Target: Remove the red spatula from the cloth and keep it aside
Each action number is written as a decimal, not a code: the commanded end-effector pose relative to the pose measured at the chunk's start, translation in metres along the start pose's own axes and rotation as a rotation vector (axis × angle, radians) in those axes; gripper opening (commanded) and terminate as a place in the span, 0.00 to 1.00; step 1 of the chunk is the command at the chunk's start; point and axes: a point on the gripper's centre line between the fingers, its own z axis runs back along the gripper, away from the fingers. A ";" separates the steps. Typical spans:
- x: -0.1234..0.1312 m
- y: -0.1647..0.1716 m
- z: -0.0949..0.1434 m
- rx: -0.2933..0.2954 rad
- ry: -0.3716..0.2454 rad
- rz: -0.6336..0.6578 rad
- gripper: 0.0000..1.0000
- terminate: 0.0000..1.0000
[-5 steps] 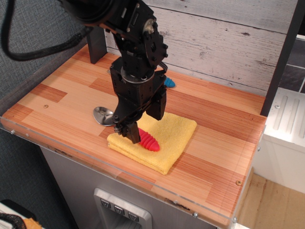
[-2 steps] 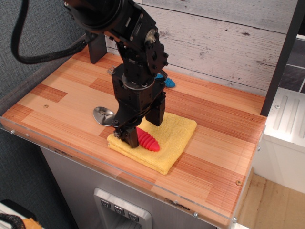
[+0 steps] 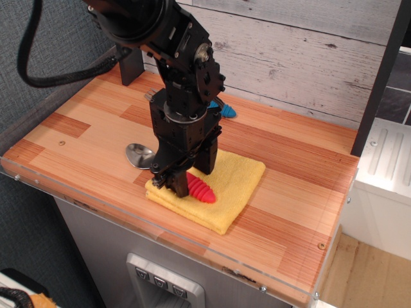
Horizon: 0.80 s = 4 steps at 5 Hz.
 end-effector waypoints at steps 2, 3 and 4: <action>0.009 -0.006 0.015 -0.032 -0.018 0.013 0.00 0.00; 0.014 -0.009 0.028 -0.048 -0.040 0.030 0.00 0.00; 0.020 -0.011 0.042 -0.092 -0.048 0.046 0.00 0.00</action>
